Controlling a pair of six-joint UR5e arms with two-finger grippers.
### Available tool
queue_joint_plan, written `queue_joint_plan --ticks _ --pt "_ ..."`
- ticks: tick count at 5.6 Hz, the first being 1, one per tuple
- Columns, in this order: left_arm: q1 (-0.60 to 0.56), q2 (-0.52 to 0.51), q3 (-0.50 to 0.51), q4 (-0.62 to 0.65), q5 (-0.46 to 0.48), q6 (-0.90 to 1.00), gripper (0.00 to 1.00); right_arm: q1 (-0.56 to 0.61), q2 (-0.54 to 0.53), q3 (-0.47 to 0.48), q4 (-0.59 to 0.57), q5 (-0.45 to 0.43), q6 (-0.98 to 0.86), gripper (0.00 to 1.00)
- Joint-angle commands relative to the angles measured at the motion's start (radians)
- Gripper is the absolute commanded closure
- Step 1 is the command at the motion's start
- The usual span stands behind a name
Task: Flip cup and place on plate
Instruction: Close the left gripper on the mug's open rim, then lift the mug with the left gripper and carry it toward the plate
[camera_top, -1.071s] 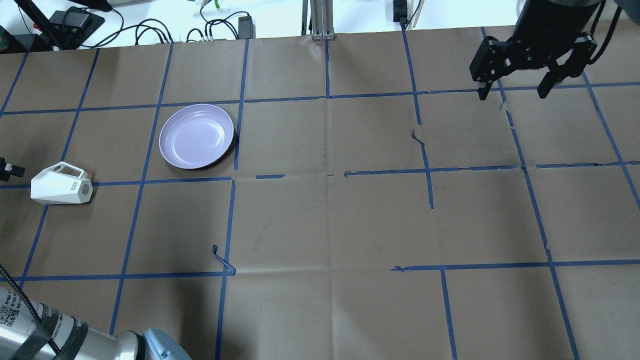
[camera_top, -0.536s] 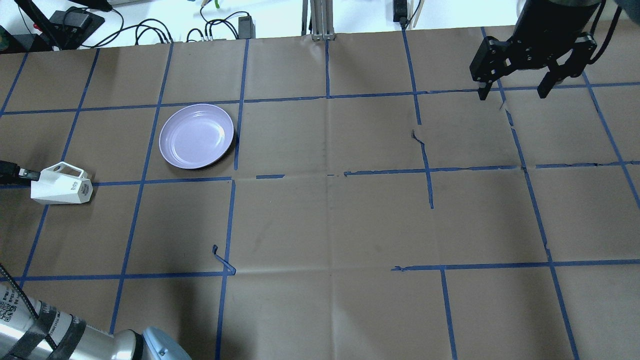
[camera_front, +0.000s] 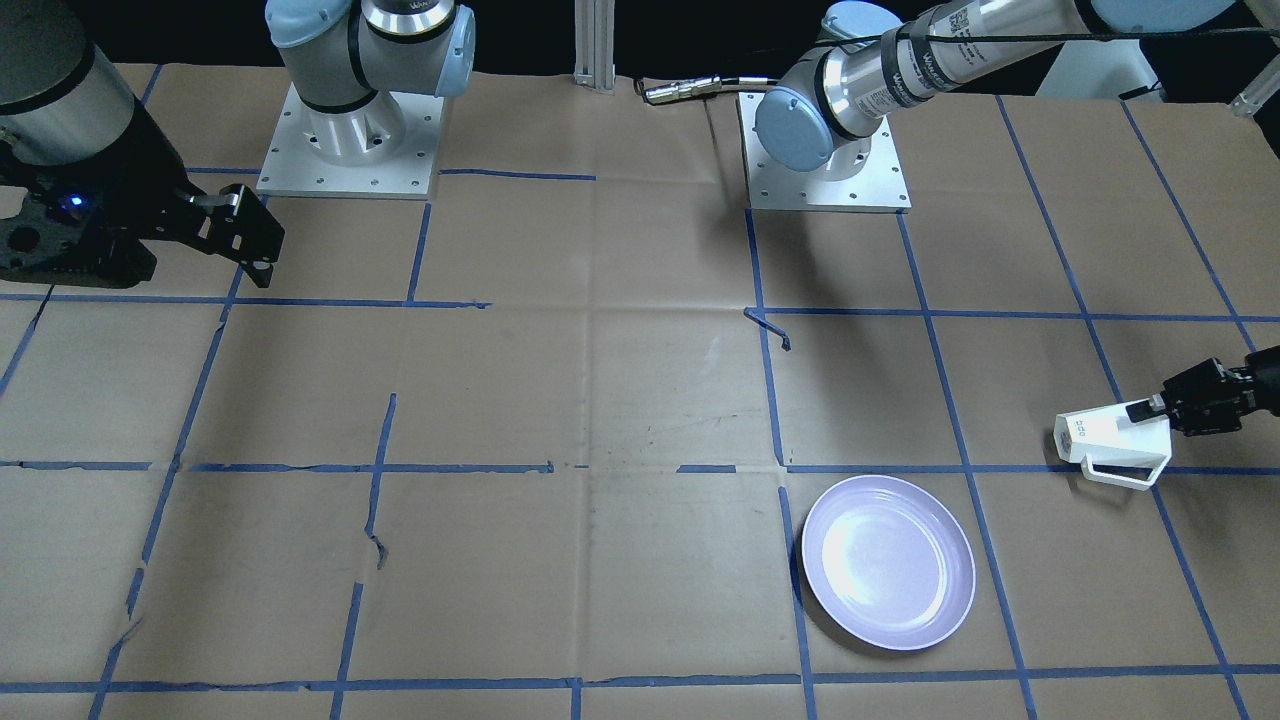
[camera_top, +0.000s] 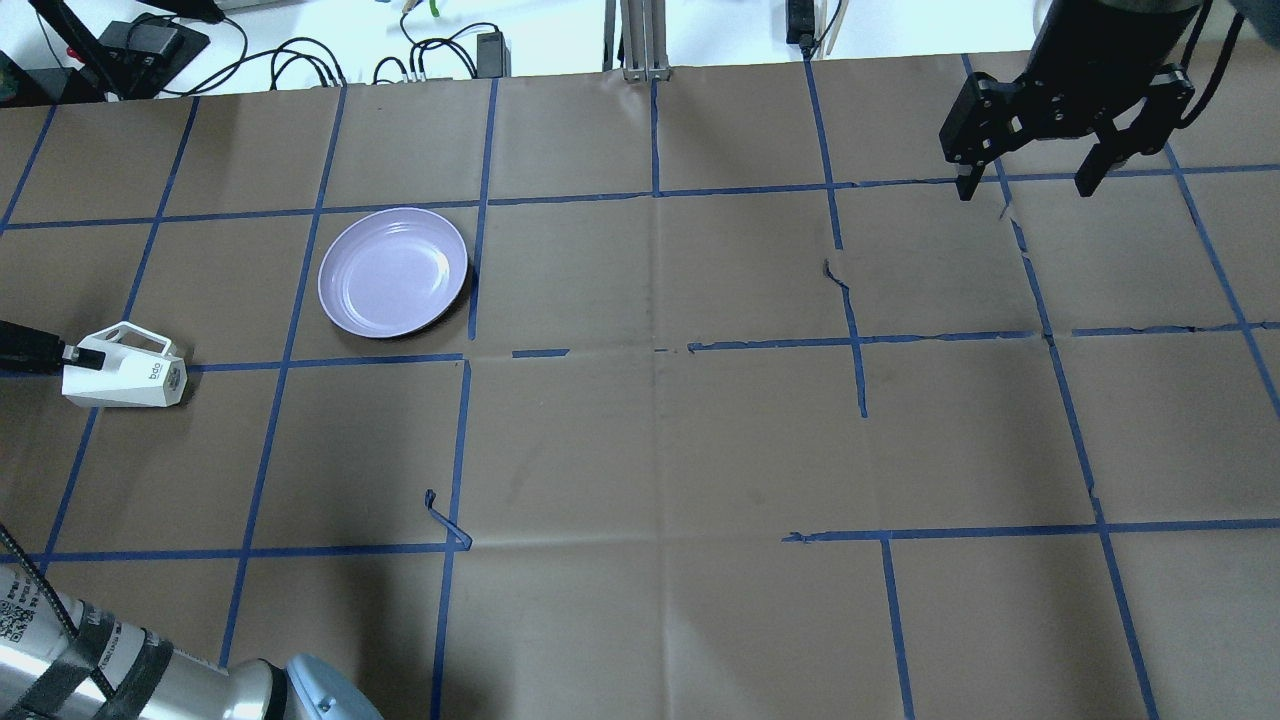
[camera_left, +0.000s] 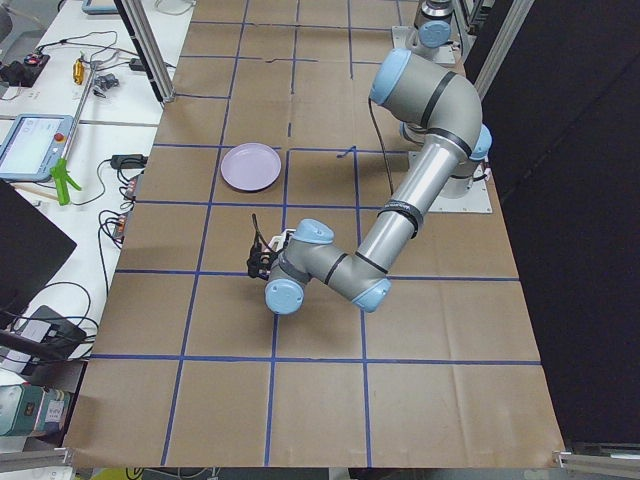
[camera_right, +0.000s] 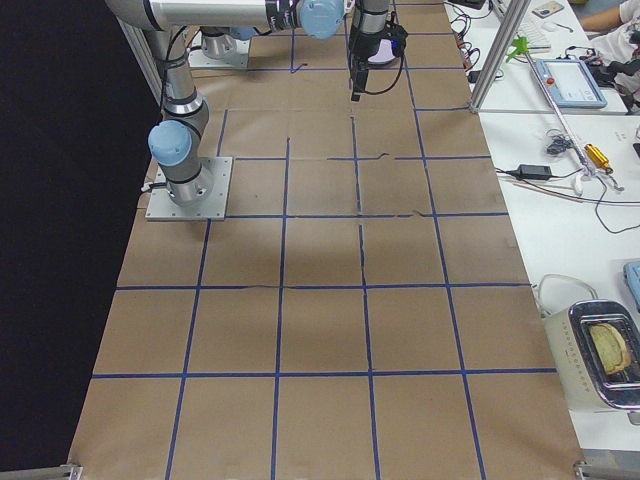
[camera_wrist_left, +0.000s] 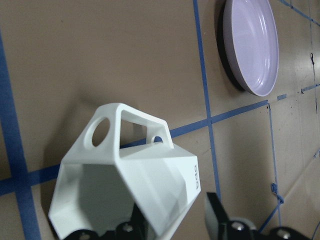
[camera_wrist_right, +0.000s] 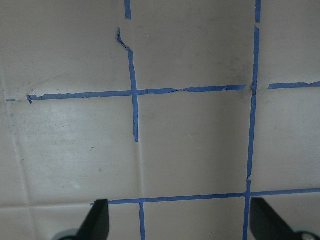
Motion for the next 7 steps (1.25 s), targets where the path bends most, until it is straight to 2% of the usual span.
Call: queue_joint_plan --ticks 1,2,4,5,7 --pt "-0.011 0.030 0.003 -0.013 -0.025 -0.019 1.00 0.000 0.000 0.000 0.000 0.000 0.000 0.00" --pt "-0.040 0.089 0.005 -0.020 -0.025 -0.098 1.00 0.000 0.000 0.000 0.000 0.000 0.000 0.00" --pt "-0.175 0.203 0.000 -0.010 -0.013 -0.200 1.00 0.000 0.000 0.000 0.000 0.000 0.000 0.00" --pt "-0.268 0.252 -0.005 0.043 -0.008 -0.305 1.00 0.000 0.000 0.000 -0.002 0.000 0.000 0.00" --pt "-0.463 0.282 -0.053 0.245 0.112 -0.547 1.00 0.000 0.000 0.000 0.000 0.000 0.000 0.00"
